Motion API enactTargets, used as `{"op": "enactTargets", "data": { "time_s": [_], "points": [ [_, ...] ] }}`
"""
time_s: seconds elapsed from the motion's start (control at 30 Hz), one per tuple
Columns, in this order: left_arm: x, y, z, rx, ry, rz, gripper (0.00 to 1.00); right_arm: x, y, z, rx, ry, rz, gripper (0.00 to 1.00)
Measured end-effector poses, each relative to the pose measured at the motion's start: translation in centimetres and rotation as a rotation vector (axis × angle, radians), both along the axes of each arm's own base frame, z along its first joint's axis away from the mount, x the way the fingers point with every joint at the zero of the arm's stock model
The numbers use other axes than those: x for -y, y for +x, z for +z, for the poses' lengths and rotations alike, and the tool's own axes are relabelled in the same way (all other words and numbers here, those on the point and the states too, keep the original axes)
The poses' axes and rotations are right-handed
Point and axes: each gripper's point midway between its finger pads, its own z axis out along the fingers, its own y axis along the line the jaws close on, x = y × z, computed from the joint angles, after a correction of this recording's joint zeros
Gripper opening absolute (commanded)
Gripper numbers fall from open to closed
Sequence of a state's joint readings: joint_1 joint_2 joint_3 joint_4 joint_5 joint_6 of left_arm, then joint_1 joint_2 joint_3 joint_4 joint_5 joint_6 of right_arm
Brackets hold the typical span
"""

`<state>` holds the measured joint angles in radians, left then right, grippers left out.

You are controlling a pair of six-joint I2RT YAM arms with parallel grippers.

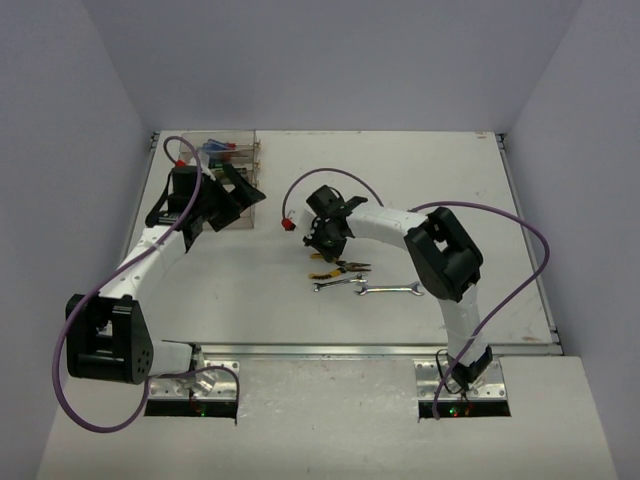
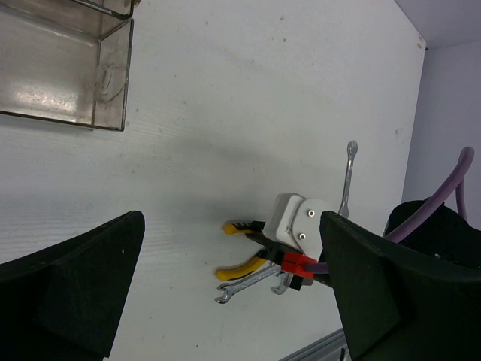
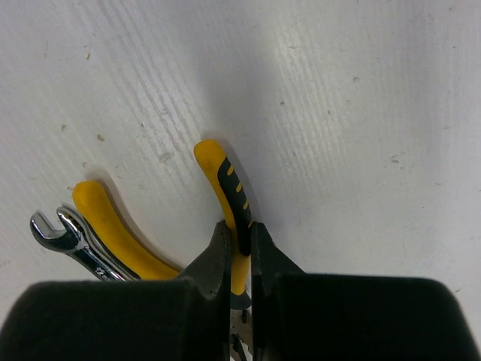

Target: Sort the tools into containers

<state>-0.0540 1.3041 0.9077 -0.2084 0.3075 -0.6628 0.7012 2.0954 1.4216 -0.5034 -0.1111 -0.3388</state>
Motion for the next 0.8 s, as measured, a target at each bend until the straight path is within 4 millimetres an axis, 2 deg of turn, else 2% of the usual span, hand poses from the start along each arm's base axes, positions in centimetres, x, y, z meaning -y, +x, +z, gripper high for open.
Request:
{"op": "enactTargets", "data": {
  "time_s": [0.2, 0.43, 0.53, 0.8],
  "points": [
    [0.1, -0.2, -0.3, -0.005, -0.004, -0.006, 1.00, 0.4, 1.1, 0.2, 0.049, -0.023, -0.047, 0.00],
    [0.3, -0.1, -0.1, 0.006, -0.011, -0.016, 1.00, 2.0, 2.8, 1.3, 0.065, -0.009, -0.194, 0.00],
    [0.4, 0.0, 0.1, 0.016, -0.016, -0.022, 1.00, 2.8, 3.7, 2.8, 0.078, 0.022, -0.268, 0.00],
    [1.0, -0.1, 0.1, 0.039, -0.037, -0.051, 1.00, 4.2, 6.3, 8.5, 0.136, 0.154, -0.452, 0.00]
  ]
}}
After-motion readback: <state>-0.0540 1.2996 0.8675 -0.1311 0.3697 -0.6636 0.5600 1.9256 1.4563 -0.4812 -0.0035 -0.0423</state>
